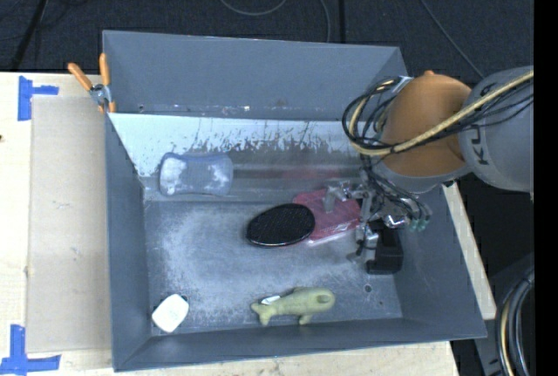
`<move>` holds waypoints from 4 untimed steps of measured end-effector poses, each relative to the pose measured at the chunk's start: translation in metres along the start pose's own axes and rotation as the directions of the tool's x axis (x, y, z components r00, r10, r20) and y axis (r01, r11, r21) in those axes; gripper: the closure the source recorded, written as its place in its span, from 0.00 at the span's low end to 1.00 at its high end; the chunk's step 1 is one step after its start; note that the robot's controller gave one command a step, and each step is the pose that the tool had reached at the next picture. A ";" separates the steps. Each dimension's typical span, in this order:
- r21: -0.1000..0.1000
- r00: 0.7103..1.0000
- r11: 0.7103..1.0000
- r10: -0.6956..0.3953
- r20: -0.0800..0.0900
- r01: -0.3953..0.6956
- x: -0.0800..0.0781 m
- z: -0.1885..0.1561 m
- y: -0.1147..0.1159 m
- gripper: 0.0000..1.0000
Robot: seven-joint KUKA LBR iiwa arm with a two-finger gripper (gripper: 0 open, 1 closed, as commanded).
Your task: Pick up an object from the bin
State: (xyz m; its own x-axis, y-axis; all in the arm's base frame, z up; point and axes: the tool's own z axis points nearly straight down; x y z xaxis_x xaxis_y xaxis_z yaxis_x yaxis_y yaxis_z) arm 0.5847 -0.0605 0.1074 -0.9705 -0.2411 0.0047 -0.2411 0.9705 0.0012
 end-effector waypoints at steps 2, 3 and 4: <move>-0.008 0.975 0.975 -0.220 -0.005 0.220 -0.019 0.030 0.080 0.00; 0.009 0.913 0.913 -0.408 0.015 0.408 -0.027 0.020 0.099 0.00; -0.004 0.815 0.815 -0.579 0.004 0.579 -0.052 0.033 0.124 0.00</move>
Offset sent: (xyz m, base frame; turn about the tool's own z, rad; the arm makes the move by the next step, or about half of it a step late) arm 0.0317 0.0759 0.0242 -0.2492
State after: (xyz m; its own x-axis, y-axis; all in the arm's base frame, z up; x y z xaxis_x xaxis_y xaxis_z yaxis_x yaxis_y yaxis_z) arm 0.6054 0.0719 0.0743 -0.6515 -0.7586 -0.0010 -0.7586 0.6515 0.0082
